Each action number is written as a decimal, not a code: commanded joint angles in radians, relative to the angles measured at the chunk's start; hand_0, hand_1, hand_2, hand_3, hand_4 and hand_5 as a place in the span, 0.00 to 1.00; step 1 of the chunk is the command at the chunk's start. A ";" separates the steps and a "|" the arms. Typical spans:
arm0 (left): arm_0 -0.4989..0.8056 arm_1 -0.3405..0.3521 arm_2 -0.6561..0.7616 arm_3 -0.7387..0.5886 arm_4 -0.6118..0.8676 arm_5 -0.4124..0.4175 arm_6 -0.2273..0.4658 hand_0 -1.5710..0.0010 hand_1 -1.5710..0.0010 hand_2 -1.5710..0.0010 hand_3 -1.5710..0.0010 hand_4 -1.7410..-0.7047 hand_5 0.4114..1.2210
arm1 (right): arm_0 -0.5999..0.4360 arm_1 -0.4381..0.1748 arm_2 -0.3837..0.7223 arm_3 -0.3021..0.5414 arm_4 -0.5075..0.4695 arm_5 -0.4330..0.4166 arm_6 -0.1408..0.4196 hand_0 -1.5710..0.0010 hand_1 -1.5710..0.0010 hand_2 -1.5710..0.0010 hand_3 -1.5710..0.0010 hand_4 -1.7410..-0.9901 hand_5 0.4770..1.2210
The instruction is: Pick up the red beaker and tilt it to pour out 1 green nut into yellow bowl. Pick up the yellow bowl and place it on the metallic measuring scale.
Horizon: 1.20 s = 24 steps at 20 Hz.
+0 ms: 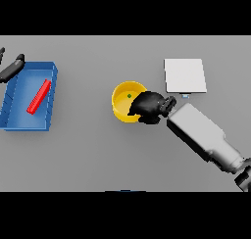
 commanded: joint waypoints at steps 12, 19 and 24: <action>-0.010 0.029 0.036 0.032 -0.045 0.028 0.004 1.00 1.00 1.00 1.00 0.98 0.35 | 0.000 -0.056 -0.099 -0.128 -0.068 0.066 0.075 0.01 0.01 0.10 0.20 0.01 1.00; -0.014 0.031 0.040 0.040 -0.058 0.032 0.002 1.00 1.00 1.00 1.00 0.99 0.34 | 0.022 -0.124 -0.158 -0.218 -0.078 0.078 0.121 0.01 0.00 0.04 0.26 0.00 1.00; -0.026 0.035 0.049 0.058 -0.066 0.040 0.001 1.00 1.00 1.00 1.00 0.98 0.37 | 0.015 -0.162 -0.205 -0.215 -0.074 0.048 0.132 0.00 0.00 0.03 0.27 0.00 1.00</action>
